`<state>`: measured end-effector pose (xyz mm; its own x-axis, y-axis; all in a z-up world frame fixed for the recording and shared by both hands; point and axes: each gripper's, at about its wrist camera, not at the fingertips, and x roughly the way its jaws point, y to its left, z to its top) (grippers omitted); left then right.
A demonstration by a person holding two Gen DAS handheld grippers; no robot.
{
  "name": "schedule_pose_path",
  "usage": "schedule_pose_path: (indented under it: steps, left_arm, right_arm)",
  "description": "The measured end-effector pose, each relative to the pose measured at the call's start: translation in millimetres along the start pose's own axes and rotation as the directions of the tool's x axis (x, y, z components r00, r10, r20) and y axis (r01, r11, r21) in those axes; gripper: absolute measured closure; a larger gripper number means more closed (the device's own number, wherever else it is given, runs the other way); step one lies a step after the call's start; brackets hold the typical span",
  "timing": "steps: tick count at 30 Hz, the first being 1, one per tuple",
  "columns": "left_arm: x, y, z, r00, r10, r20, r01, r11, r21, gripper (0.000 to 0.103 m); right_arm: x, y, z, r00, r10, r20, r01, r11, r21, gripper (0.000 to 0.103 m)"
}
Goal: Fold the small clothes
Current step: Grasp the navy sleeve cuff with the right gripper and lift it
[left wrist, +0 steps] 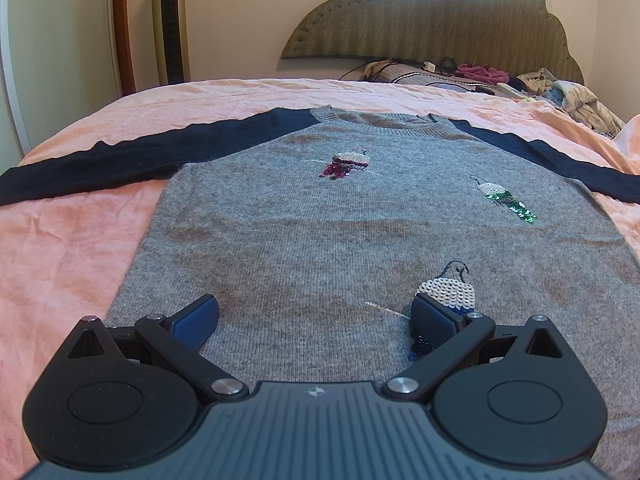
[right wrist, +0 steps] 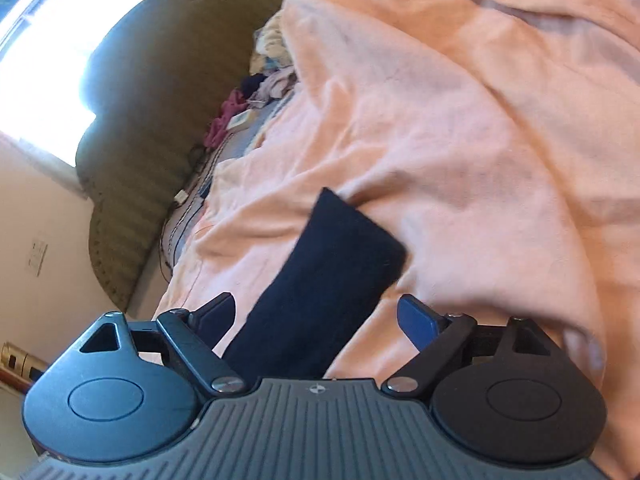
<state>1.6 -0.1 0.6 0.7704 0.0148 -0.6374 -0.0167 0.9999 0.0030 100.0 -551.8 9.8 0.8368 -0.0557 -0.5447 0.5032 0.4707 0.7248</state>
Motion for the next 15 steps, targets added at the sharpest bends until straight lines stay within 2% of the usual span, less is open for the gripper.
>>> schedule_pose_path:
  steps: [4,6,7,8,10,12,15]
  left_arm:
    - [0,-1,0,1.000,-0.001,0.000,0.001,1.000,0.000,0.000]
    - [-1,-2,0,1.000,-0.001,0.000,0.001,1.000,0.000,0.000]
    - [-1,-2,0,1.000,-0.001,0.001,0.001,1.000,-0.001,0.000]
    - [-1,-2,0,1.000,-0.002,0.001,0.002,1.000,-0.001,0.000]
    - [-1,-2,0,1.000,-0.005,0.002,0.005,1.000,-0.004,0.000]
    - [-1,-2,0,1.000,-0.008,0.003,0.008,1.000,-0.009,0.000]
    - [0,-1,0,1.000,-0.013,0.005,0.013,1.000,-0.014,0.000]
  right_arm:
    - [14,-10,-2,0.999,0.041,0.023,-0.042,0.999,0.022,0.021]
    - [21,-11,0,0.998,0.038,0.043,-0.039,0.999,0.026,0.026]
    - [23,-10,1,0.998,0.031,0.057,-0.033,0.999,0.026,0.034]
    - [26,-10,1,0.997,0.026,0.069,-0.027,0.999,0.021,0.054]
    - [35,-6,12,0.999,0.019,0.046,-0.020,0.999,0.035,0.088]
    - [27,5,10,0.996,0.032,0.081,-0.034,0.999,0.032,0.089]
    - [14,46,-13,0.985,0.154,0.074,-0.151,0.988,-0.043,0.089]
